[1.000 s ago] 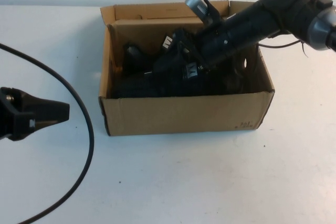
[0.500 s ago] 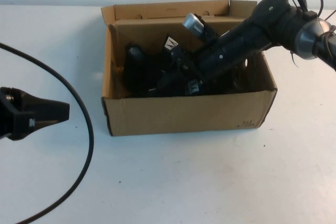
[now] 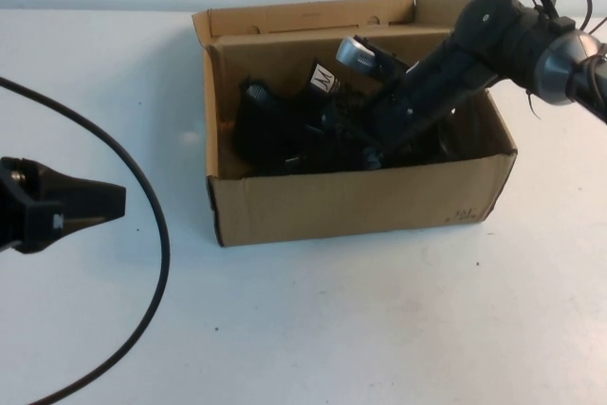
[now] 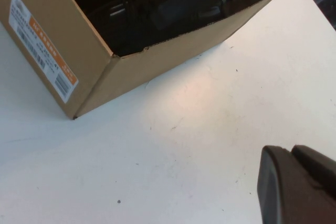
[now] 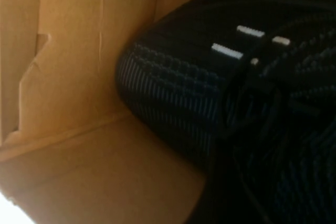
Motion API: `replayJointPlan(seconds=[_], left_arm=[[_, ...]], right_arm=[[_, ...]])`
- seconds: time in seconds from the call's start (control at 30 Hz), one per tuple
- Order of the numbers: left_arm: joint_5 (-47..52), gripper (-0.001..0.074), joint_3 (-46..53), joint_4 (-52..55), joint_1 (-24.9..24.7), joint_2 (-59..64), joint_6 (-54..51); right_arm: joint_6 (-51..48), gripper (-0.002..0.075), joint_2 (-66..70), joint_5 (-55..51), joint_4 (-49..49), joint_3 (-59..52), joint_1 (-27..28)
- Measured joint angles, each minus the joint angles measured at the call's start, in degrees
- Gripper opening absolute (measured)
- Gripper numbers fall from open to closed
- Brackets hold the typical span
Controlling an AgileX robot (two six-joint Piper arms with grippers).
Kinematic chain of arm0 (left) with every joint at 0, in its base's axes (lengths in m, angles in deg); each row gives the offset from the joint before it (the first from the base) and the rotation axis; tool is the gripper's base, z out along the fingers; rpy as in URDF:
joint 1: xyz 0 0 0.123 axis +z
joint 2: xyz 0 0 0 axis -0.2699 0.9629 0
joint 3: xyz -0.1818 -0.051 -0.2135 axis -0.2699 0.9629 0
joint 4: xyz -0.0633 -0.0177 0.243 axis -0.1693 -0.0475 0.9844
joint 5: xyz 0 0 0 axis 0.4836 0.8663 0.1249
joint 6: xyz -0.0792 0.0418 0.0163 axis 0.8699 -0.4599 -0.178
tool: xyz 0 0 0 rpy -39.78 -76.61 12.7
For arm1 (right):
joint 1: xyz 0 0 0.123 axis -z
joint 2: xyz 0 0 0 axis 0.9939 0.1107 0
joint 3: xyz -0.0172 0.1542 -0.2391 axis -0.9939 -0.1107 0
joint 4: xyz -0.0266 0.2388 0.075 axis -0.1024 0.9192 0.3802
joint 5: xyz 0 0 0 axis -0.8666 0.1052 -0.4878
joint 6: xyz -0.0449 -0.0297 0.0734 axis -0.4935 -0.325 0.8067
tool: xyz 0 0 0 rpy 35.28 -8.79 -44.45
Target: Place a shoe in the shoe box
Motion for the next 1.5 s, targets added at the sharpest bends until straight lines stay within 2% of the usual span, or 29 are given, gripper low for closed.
replayJointPlan(seconds=[0.17, 0.37, 0.73, 1.0, 1.23, 1.33, 1.5], left_arm=[[0.0, -0.0001, 0.0, 0.0, 0.0, 0.0, 0.2], [0.0, -0.0001, 0.0, 0.0, 0.0, 0.0, 0.2], [0.3, -0.0001, 0.0, 0.0, 0.0, 0.0, 0.2], [2.2, -0.0001, 0.0, 0.0, 0.0, 0.0, -1.0], [2.6, -0.0001, 0.0, 0.2, -0.6, -2.5, -4.7], [3.0, -0.0001, 0.0, 1.5, -2.5, -4.8, -8.3], [2.4, -0.0001, 0.0, 8.1, -6.0, -10.3, -11.2]], right_arm=[[-1.1, 0.0393, -1.1, 0.1, -2.0, 0.1, 0.0], [-1.8, 0.0393, -2.1, -1.6, -10.2, 4.2, 0.1], [-2.0, 0.0382, -3.6, -2.3, -12.4, 8.7, 0.1], [-2.1, 0.0250, -8.2, -2.6, -17.7, 9.2, 0.1], [-2.1, 0.0030, -14.5, -3.0, -23.9, 9.2, 0.1], [-2.1, -0.0001, -19.5, -3.2, -27.2, 9.2, 0.1], [-2.1, -0.0013, -28.9, -3.8, -29.7, 9.2, 0.1]])
